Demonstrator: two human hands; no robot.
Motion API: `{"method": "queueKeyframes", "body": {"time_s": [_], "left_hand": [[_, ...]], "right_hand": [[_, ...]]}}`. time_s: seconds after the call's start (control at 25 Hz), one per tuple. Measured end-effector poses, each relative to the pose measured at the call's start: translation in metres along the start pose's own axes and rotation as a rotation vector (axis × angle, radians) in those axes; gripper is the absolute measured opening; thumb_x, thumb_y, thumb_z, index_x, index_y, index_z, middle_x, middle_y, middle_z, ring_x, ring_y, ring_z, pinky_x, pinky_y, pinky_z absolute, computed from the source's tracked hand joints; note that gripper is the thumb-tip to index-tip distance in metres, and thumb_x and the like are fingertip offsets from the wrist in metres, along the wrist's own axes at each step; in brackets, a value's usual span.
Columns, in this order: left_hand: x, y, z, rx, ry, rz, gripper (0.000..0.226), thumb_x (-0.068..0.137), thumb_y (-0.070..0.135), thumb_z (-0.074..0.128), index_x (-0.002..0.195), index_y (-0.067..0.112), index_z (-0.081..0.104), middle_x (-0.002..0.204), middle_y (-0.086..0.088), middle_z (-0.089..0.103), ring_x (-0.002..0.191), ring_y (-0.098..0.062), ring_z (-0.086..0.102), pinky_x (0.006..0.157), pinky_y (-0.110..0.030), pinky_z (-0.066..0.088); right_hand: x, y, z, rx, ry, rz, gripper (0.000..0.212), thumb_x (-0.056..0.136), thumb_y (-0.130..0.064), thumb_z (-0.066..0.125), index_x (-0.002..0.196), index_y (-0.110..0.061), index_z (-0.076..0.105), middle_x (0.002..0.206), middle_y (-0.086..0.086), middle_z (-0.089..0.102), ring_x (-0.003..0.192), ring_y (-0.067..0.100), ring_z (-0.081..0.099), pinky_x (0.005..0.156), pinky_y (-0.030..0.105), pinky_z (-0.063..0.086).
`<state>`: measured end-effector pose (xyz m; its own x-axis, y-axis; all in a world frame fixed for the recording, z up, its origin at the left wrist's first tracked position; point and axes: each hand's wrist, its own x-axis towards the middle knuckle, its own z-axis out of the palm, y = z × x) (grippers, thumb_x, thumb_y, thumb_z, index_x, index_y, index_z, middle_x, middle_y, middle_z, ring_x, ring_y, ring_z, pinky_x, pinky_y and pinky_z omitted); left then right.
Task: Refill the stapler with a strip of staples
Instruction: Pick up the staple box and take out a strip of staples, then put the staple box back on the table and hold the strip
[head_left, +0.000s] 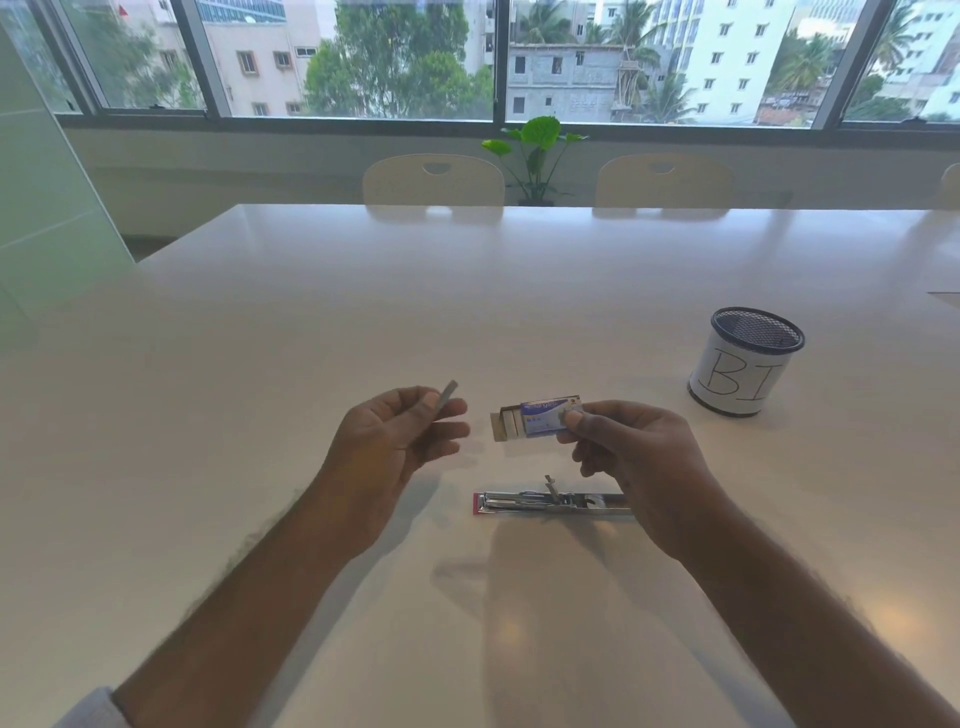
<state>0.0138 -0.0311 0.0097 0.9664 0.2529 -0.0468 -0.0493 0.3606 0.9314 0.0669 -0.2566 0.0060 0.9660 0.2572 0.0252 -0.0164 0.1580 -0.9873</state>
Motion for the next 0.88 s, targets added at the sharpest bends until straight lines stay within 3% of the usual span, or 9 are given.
{"method": "queueKeyframes", "body": {"time_s": [0.16, 0.36, 0.48, 0.6, 0.88], "left_hand": [[-0.002, -0.001, 0.005, -0.370, -0.030, -0.112, 0.008, 0.081, 0.006, 0.060, 0.087, 0.006, 0.065, 0.094, -0.021, 0.075, 0.079, -0.029, 0.075, 0.062, -0.027, 0.060], [0.000, -0.007, 0.008, -0.503, 0.003, -0.213, 0.030, 0.086, -0.011, 0.037, 0.098, 0.005, 0.060, 0.092, -0.022, 0.074, 0.074, -0.031, 0.073, 0.059, -0.027, 0.060], [0.000, -0.008, 0.007, -0.446, -0.010, -0.233, 0.031, 0.080, -0.006, 0.040, 0.098, 0.002, 0.065, 0.086, -0.018, 0.071, 0.069, -0.026, 0.067, 0.058, -0.026, 0.059], [-0.002, -0.012, 0.010, -0.274, -0.056, -0.258, 0.027, 0.071, 0.005, 0.059, 0.096, 0.004, 0.071, 0.078, -0.011, 0.066, 0.063, -0.019, 0.058, 0.051, -0.023, 0.053], [-0.005, -0.017, 0.013, -0.109, -0.174, -0.250, 0.030, 0.069, 0.018, 0.075, 0.097, 0.008, 0.076, 0.086, -0.009, 0.070, 0.063, -0.012, 0.056, 0.053, -0.018, 0.052]], "right_hand": [[0.001, -0.001, -0.001, 0.072, -0.010, 0.038, 0.021, 0.082, -0.011, 0.070, 0.095, 0.006, 0.072, 0.075, 0.015, 0.069, 0.062, 0.020, 0.055, 0.053, 0.024, 0.047], [0.000, -0.002, 0.001, 0.096, -0.021, 0.053, 0.024, 0.082, -0.011, 0.070, 0.097, 0.007, 0.071, 0.076, 0.015, 0.068, 0.062, 0.020, 0.054, 0.053, 0.024, 0.047], [0.000, -0.001, 0.001, 0.106, -0.033, 0.060, 0.024, 0.082, -0.011, 0.070, 0.098, 0.007, 0.071, 0.077, 0.015, 0.068, 0.062, 0.020, 0.054, 0.054, 0.024, 0.047], [0.000, 0.000, 0.001, 0.119, -0.048, 0.069, 0.024, 0.082, -0.011, 0.070, 0.098, 0.006, 0.071, 0.077, 0.014, 0.068, 0.062, 0.019, 0.055, 0.054, 0.024, 0.048], [-0.002, 0.002, 0.006, 0.139, -0.077, 0.037, 0.026, 0.080, -0.009, 0.074, 0.104, -0.002, 0.065, 0.078, 0.017, 0.071, 0.058, 0.020, 0.056, 0.051, 0.025, 0.049]]}}
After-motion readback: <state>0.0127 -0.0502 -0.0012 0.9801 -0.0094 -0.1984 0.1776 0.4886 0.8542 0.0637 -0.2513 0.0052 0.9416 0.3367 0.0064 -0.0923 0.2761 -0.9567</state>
